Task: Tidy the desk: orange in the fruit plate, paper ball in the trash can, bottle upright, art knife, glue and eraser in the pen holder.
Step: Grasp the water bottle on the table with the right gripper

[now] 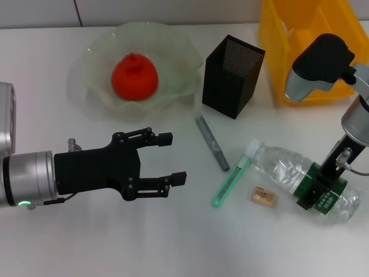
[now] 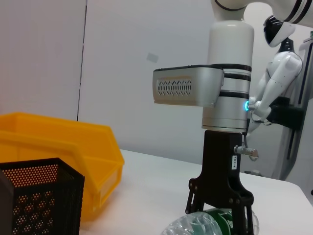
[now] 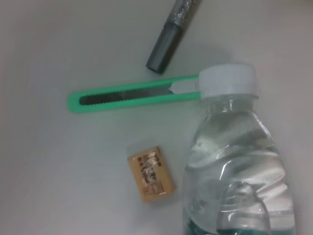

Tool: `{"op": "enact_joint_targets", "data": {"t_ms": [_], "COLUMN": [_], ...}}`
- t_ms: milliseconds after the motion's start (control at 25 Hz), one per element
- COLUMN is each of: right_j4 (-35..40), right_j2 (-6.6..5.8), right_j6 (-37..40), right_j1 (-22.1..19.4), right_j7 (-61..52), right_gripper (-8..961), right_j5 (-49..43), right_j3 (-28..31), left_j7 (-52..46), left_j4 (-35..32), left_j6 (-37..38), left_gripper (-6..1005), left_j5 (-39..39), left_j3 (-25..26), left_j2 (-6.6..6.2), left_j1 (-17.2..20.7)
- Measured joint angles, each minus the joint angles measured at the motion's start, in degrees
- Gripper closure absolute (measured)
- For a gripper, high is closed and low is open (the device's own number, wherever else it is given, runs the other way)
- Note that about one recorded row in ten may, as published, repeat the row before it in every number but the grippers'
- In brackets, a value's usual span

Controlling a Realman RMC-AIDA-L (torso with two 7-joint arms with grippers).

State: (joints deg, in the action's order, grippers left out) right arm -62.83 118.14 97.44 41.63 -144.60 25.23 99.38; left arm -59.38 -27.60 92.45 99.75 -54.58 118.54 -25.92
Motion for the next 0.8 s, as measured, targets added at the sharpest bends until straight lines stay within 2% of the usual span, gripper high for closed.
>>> {"op": "enact_joint_targets", "data": {"t_ms": [800], "right_j4": [1.4], "right_j2": [0.07], "right_j6": [-0.7], "right_j1": [0.5], "right_j7": [-0.1], "right_gripper": [159], "right_j5": [-0.7], "right_j3": [-0.5], "left_j7": [0.1], "left_j4": [0.1], "left_j6": [-0.3], "left_gripper": [174], "left_j5": [-0.2], "left_j3": [0.0], "left_j2": [0.02], "left_j1": [-0.3]}}
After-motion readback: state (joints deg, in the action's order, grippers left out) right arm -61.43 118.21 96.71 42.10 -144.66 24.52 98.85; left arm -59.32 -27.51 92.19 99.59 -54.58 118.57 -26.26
